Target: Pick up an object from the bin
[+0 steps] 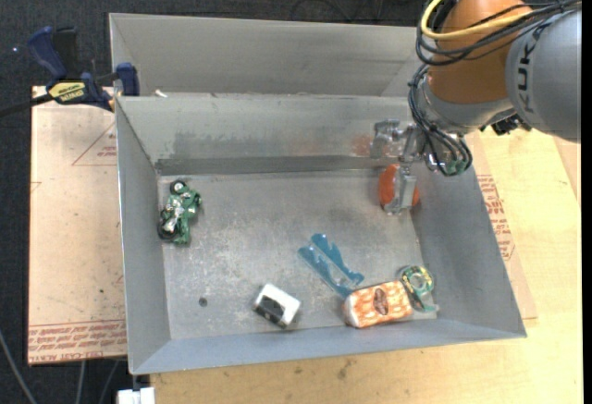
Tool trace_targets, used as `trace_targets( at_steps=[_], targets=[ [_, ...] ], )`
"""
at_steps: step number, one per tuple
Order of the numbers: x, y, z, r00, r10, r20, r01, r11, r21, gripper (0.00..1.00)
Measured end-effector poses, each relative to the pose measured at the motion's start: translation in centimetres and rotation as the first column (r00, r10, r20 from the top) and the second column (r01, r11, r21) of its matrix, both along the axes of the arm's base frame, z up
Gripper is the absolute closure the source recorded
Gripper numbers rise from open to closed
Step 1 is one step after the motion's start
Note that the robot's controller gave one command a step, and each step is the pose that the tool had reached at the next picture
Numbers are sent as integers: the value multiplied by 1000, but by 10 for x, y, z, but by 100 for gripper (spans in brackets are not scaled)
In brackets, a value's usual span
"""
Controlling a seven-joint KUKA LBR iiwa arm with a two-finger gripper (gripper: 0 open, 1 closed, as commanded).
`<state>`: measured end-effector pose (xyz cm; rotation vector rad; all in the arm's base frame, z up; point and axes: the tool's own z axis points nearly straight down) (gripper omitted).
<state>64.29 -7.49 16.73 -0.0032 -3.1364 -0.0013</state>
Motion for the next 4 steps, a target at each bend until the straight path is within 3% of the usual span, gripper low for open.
trace_targets(
  at_steps=[1,2,3,4],
  targets=[
    [1,0,5,1000,1,8,-1,1000,-1,0],
    [-23,1,-29,997,70,13,-70,998,-2,0],
    [-23,-1,-63,1000,28,8,-28,1000,0,0],
    [-52,20,-82,996,-94,8,94,996,0,0]
  ],
)
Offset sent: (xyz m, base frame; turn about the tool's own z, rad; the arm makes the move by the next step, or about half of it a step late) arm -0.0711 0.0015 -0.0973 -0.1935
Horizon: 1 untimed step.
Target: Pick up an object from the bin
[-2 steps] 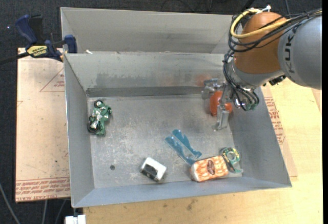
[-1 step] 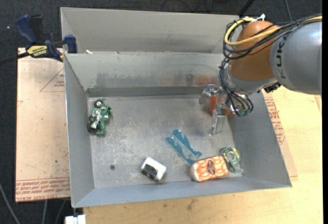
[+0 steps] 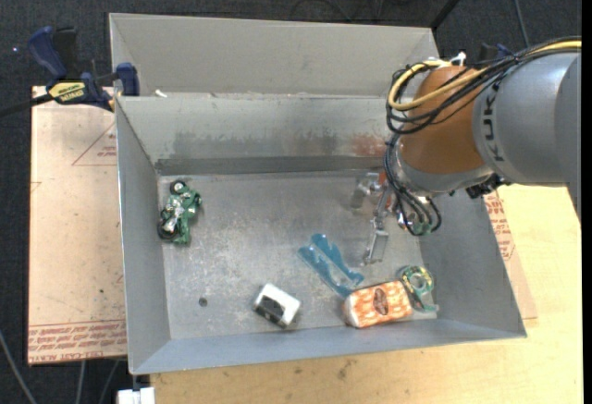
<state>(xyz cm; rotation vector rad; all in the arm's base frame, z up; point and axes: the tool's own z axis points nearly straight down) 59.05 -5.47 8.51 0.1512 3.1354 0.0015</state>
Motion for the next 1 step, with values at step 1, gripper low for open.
trace_targets(
  at_steps=[1],
  targets=[
    [-9,6,-4,1000,27,-3,-27,1000,0,0]
  ],
)
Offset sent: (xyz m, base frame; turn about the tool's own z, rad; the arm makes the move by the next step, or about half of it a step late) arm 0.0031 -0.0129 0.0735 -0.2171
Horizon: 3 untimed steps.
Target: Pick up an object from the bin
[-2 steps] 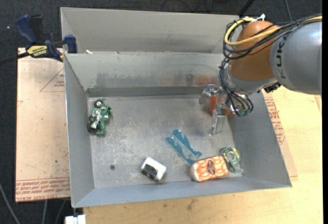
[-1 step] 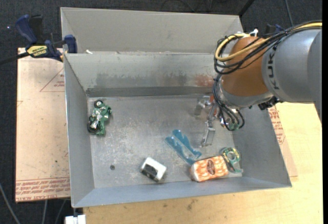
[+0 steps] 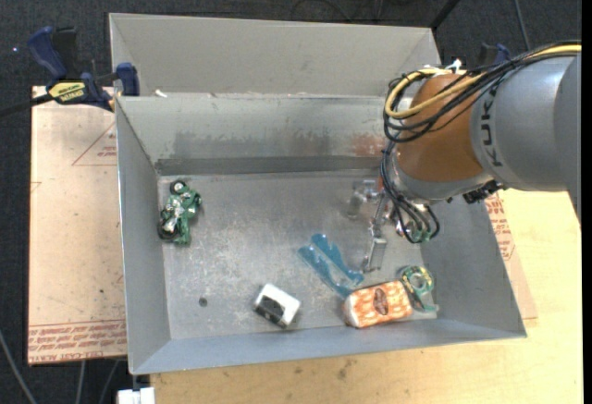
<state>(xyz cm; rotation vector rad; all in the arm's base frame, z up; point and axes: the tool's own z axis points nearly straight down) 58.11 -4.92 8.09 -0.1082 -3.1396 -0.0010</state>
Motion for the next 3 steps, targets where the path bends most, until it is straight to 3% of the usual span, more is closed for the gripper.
trace_targets(
  at_steps=[1,2,3],
  targets=[
    [2,-4,26,970,243,-2,-243,970,2,0],
    [-10,23,18,988,154,7,-154,988,-3,0],
    [-22,43,10,1000,-8,6,8,1000,-2,0]
  ],
)
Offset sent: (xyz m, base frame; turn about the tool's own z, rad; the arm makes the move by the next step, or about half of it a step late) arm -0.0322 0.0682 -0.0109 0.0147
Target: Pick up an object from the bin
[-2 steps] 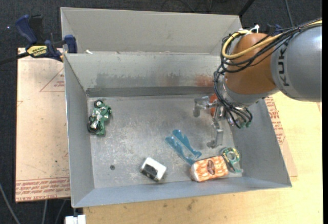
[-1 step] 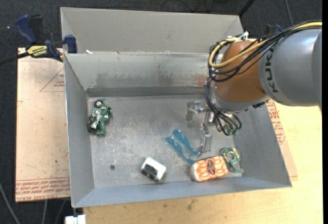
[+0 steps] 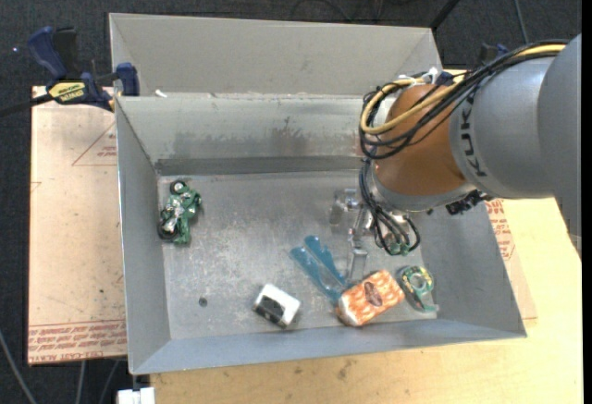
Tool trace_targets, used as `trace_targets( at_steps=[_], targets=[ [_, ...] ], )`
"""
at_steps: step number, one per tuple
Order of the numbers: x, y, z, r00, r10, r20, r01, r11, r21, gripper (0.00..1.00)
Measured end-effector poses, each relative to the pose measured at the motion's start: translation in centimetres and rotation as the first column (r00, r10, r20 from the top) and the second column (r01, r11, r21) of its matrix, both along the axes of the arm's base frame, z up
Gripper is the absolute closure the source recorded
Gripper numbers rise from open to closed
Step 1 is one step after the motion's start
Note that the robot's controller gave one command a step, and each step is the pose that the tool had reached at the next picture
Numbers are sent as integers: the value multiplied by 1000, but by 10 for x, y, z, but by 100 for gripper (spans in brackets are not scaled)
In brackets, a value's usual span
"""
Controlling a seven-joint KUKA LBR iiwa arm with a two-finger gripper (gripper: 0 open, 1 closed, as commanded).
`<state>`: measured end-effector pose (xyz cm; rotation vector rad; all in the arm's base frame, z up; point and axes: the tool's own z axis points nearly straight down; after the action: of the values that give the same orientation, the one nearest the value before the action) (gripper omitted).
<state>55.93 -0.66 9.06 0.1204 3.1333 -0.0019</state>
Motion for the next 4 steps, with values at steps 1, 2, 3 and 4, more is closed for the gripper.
trace_targets(
  at_steps=[1,2,3,4],
  targets=[
    [-11,-33,-9,967,255,5,-255,967,2,0],
    [-20,-61,-20,997,77,-2,-77,997,3,100],
    [-20,-61,-20,997,78,-3,-78,997,2,0],
    [-20,-61,-20,997,78,-2,-78,997,2,0]
  ],
)
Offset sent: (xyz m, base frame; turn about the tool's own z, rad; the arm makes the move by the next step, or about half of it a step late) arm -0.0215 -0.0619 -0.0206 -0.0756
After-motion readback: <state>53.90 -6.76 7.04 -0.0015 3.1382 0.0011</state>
